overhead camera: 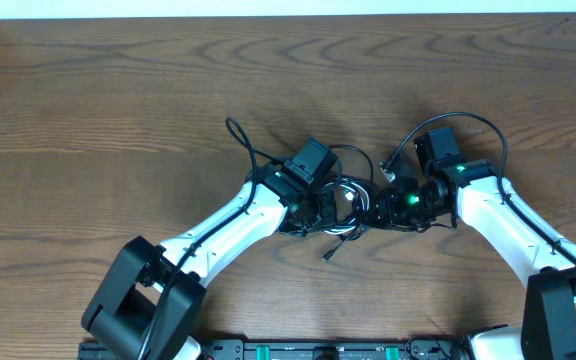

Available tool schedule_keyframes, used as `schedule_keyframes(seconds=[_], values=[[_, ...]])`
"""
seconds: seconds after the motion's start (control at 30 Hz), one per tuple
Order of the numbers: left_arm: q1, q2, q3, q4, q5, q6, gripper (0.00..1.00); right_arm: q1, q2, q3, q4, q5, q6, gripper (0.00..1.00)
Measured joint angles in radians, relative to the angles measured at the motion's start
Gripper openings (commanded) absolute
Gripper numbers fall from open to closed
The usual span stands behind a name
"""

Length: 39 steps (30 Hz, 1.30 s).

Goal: Untangle cables

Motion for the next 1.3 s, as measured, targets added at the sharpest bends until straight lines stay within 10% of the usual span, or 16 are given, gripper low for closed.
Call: schedule_keyframes(seconds=[0.9,1.0,1.3], values=[[-0.003,0.077,0.000,0.018,-0.045,-0.161,0.36,0.081,0.000,0.000,0.077,0.120,-0.082,0.36],[-0.003,0.077,0.000,0.018,-0.055,-0.171,0.13,0.095,0.000,0.000,0.087,0.127,-0.084,0.36],[-0.003,0.092,0.000,0.026,-0.066,-0.178,0.15,0.105,0.000,0.000,0.097,0.141,-0.084,0.36]])
